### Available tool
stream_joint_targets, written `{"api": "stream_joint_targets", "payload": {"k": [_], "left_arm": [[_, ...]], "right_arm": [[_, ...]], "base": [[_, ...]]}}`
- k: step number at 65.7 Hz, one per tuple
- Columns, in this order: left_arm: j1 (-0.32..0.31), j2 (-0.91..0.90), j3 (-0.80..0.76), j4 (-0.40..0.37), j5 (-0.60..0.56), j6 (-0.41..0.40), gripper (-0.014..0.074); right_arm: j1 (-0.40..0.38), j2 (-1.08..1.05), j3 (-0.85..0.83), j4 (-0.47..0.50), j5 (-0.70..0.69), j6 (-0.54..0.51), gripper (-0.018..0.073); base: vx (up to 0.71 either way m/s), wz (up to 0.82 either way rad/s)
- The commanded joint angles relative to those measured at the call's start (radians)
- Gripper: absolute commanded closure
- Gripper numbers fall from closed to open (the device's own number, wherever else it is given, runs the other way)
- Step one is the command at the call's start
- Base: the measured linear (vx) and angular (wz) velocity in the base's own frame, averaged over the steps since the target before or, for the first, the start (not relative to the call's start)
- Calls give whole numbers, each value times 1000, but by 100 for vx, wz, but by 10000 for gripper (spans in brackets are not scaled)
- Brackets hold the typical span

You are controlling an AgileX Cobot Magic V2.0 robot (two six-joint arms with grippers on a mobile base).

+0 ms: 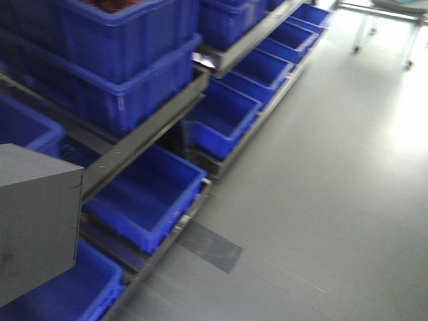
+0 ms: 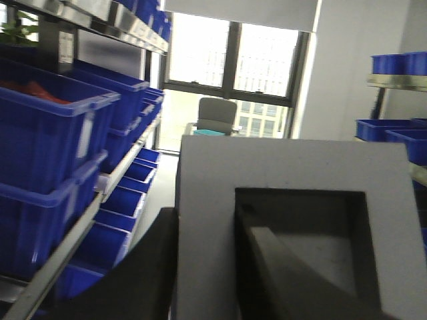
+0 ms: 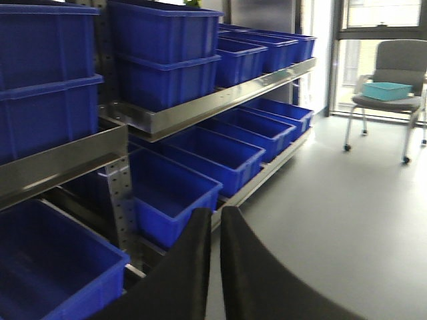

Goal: Sort gray base to blue bin
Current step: 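Turn the base toward the rack of empty blue bins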

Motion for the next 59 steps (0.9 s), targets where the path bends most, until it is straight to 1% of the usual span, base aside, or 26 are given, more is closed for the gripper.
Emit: {"api": "stream_joint_targets", "payload": {"k": [1,35,59], "left_arm": [[-3,11,-26,1,-102,-12,591],[-3,11,-26,1,-102,-12,591],[-3,11,-26,1,-102,-12,591]], "right_arm": [[-4,-8,1,-6,-74,-7,564],[-4,-8,1,-6,-74,-7,564],[-4,-8,1,-6,-74,-7,564]], "base": [[23,78],[21,77],[18,69]]}}
